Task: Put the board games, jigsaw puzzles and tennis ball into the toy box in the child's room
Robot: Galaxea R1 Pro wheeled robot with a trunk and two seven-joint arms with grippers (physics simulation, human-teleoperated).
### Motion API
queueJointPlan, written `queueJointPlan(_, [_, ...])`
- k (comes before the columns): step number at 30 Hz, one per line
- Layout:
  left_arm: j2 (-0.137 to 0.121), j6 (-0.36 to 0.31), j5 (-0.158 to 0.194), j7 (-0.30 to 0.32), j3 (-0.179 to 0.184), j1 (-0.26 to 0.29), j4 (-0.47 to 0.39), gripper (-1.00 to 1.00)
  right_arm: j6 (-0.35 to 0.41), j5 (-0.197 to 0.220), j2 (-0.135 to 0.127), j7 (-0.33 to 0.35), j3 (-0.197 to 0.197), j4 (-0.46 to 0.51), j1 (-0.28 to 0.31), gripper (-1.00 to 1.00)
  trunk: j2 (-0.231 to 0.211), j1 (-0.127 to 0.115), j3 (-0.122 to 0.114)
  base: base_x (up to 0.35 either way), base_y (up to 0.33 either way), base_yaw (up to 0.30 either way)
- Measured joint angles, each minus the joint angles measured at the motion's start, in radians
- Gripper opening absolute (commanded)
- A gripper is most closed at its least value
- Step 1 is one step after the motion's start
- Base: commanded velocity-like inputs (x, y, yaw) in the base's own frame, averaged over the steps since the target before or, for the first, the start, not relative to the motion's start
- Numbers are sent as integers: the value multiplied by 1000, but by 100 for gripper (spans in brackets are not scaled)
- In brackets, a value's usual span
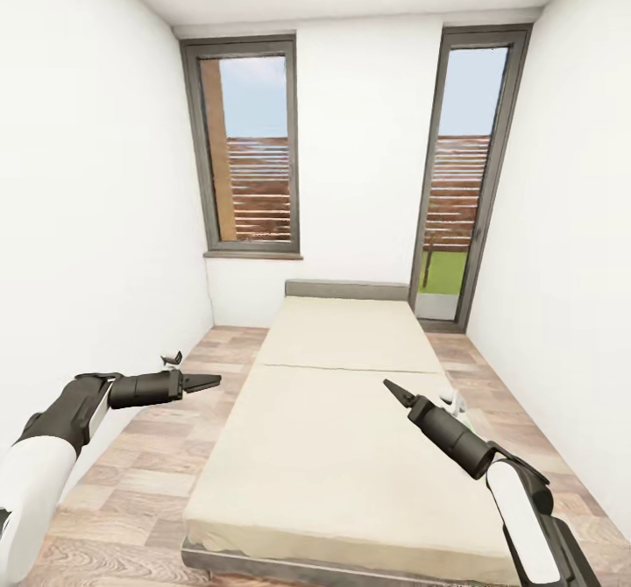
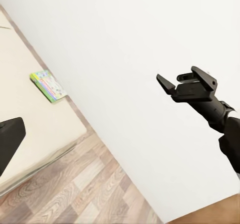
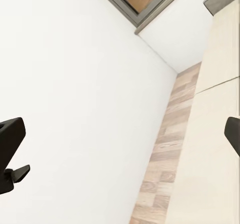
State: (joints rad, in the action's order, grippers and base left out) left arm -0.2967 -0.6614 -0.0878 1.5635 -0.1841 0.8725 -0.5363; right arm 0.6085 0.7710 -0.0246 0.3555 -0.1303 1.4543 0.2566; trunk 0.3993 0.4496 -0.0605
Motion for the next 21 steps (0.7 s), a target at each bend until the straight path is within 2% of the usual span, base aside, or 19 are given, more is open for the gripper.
queueJointPlan(21, [0, 0, 0, 0, -1, 0, 0, 100, -1, -1, 3, -1, 0, -12, 0, 100, 0, 0, -9, 0, 0, -149])
